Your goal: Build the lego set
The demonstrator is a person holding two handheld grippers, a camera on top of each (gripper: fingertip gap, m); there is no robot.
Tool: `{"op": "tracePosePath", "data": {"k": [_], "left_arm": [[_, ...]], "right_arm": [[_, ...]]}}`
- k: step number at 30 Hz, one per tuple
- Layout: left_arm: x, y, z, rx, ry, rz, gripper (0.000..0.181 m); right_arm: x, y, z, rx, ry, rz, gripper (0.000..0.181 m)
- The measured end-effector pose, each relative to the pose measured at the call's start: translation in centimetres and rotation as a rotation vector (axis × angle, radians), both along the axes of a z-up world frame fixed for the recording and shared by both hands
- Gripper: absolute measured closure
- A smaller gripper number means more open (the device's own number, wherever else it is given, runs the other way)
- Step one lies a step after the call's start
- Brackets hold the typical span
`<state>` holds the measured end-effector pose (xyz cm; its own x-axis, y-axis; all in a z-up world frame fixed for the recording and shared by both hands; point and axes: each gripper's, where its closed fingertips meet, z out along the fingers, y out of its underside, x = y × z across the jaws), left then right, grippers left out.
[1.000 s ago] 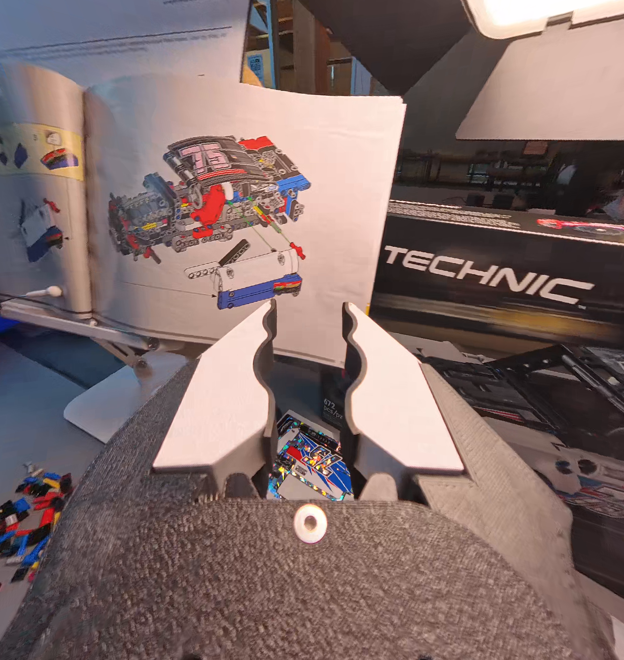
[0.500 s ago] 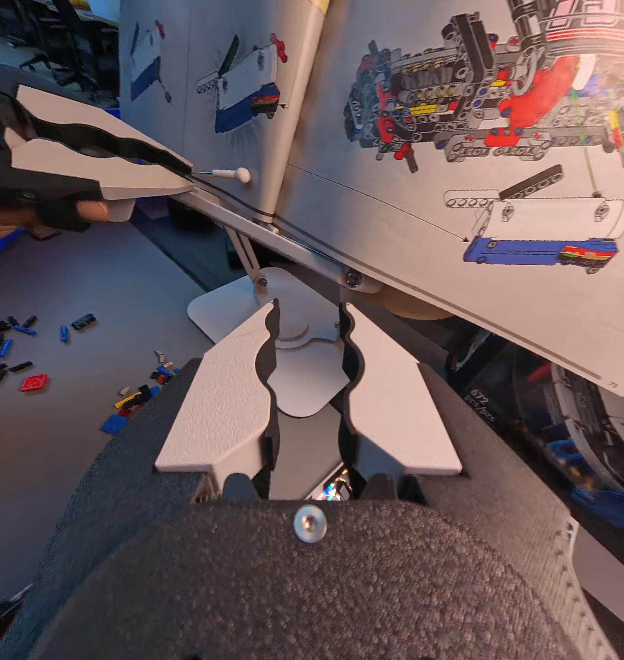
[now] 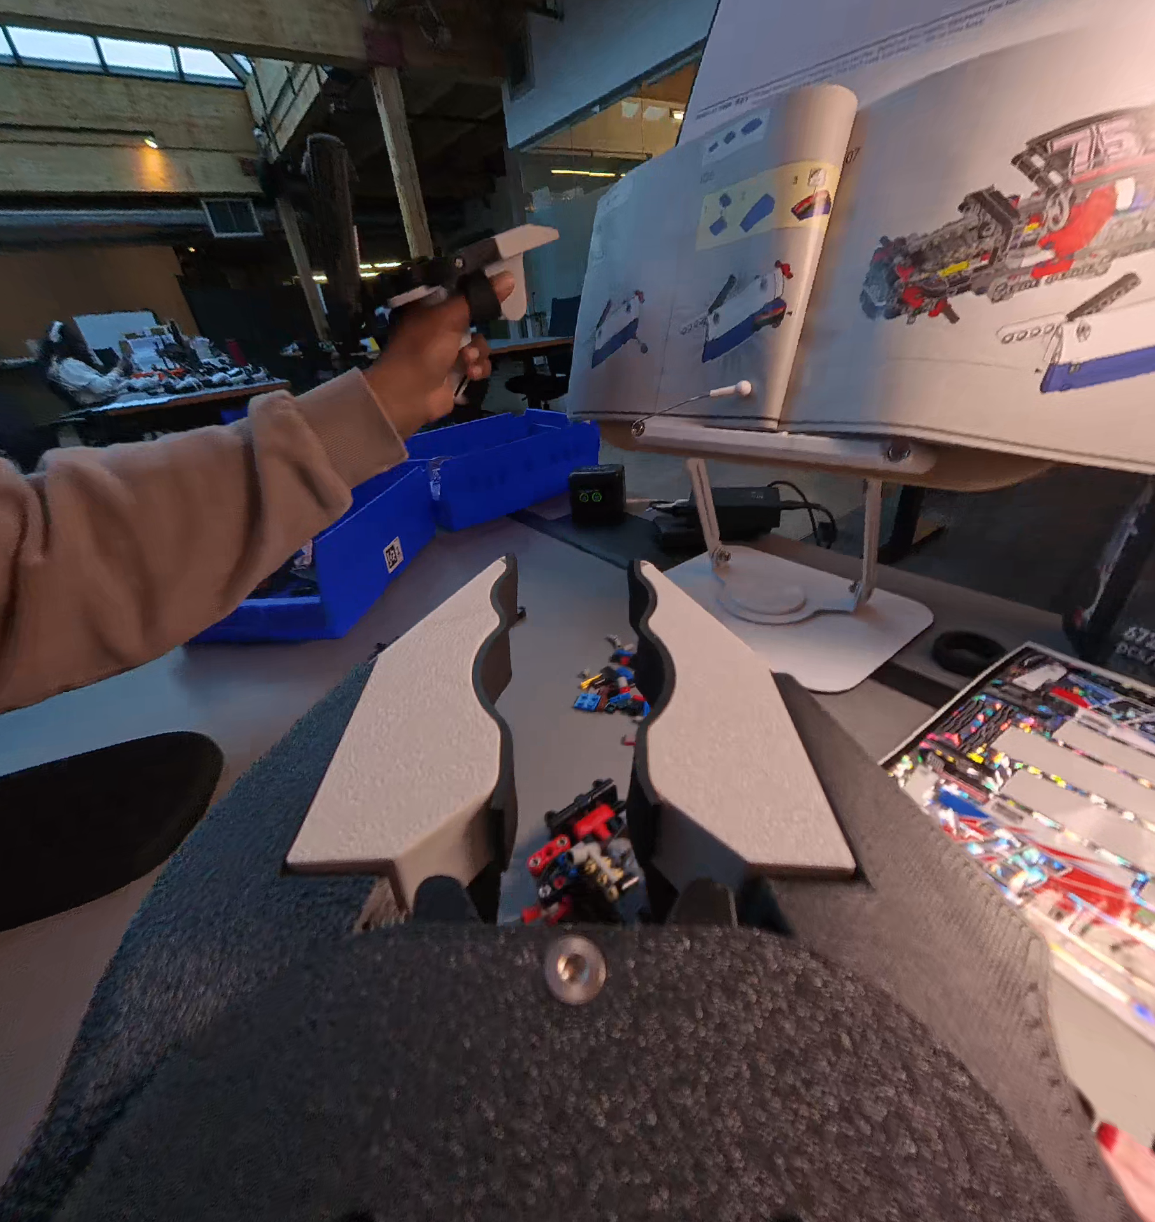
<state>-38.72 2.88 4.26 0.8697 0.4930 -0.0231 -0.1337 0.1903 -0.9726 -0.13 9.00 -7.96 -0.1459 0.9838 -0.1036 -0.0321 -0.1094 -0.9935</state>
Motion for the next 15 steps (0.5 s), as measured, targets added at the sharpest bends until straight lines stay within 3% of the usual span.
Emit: {"op": "tracePosePath", "data": {"k": [6, 15], "left_arm": [[-3.0, 2.3, 1.1, -0.063, 0.012, 0.027, 0.181], [-3.8, 3.8, 1.2, -0.061, 0.006, 0.058, 0.181]], "right_arm": [[3.6, -1.4, -2.4, -0.06, 0.046, 0.015, 0.159], [3.8, -0.2, -3.8, -0.011, 0.054, -0.014, 0.162]]}}
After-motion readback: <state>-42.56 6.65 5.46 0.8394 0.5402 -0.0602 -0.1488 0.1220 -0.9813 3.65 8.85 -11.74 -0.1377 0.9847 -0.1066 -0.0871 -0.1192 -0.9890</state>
